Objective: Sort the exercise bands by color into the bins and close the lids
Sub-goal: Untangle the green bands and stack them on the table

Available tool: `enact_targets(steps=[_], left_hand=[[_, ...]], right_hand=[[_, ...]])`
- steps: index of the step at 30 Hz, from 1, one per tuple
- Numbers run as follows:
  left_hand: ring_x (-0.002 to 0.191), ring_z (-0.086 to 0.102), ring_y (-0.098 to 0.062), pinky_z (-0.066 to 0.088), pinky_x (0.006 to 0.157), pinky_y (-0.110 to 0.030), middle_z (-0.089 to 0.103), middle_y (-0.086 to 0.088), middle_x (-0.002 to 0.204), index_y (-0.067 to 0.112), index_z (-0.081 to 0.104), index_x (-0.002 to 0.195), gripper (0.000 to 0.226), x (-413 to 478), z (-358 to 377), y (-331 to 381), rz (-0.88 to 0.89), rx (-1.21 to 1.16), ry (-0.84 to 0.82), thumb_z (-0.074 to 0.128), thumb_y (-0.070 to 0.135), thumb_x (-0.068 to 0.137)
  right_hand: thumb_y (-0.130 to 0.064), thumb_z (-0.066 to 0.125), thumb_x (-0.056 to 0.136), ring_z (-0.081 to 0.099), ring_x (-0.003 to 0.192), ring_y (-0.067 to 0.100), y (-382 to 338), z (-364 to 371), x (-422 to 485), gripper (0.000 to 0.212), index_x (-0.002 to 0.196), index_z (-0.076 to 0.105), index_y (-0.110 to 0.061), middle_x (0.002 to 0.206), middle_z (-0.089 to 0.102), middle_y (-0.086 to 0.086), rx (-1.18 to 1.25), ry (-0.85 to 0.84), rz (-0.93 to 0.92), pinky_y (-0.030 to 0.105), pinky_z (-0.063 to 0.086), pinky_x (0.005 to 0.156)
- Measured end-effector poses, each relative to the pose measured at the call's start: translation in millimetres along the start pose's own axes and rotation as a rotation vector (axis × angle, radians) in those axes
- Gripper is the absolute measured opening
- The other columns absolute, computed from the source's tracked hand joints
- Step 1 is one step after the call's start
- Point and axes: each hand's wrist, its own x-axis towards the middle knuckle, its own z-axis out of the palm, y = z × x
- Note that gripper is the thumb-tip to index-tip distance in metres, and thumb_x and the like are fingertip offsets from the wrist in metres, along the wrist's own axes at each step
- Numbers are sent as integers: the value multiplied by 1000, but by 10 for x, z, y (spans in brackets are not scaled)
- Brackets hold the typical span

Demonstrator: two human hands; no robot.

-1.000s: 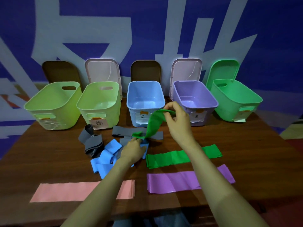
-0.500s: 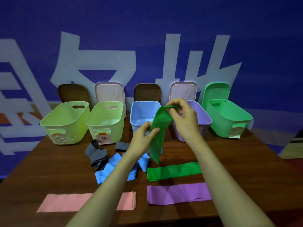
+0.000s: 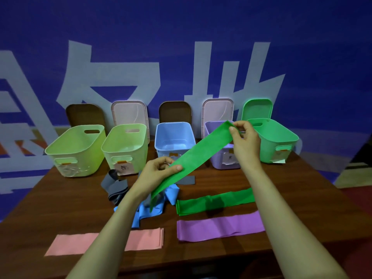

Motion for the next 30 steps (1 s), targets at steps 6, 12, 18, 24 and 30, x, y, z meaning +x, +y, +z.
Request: enact_targets(steps=[6, 12, 18, 24, 30], left_hand=[[63, 61, -9, 45, 55, -15, 66, 4, 70, 11, 65, 81, 15, -103, -90, -126, -161, 125, -153, 77, 18, 74], [65, 60, -14, 45, 54, -18, 64, -4, 72, 7, 62, 82, 7, -131, -106, -366, -306, 99, -151, 67, 2, 82], [53, 64, -13, 52, 42, -22, 59, -11, 82, 8, 46, 90, 28, -34, 162, -612, -342, -49, 220, 69, -4, 79], [64, 62, -18, 53, 45, -21, 59, -13, 92, 5, 46, 111, 29, 65, 360, -869, -341, 94, 242, 57, -6, 87], [72, 61, -19, 57, 56, -27, 57, -11, 99, 15, 51, 112, 33, 41, 523, -1057, -290, 311, 241, 59, -4, 85]], right_hand=[[-10, 53, 92, 52, 88, 14, 260, -156, -55, 10, 98, 60, -7, 97, 59, 1, -152, 68, 126, 20, 37, 73], [-7, 52, 92, 55, 95, 26, 676, -328, -98, 10, 100, 58, -4, 105, 60, 12, -278, 59, 253, 37, 45, 83], [6, 39, 90, 55, 95, 30, 1080, -440, -285, 27, 108, 48, -11, 101, 59, 15, -406, 20, 335, 38, 43, 78], [13, 37, 84, 53, 100, 35, 1313, -533, -373, 33, 88, 67, -1, 112, 52, 21, -557, -63, 362, 23, 31, 84], [5, 41, 91, 55, 105, 31, 1580, -606, -410, 32, 104, 68, -5, 120, 53, 15, -620, -93, 389, 29, 39, 94]])
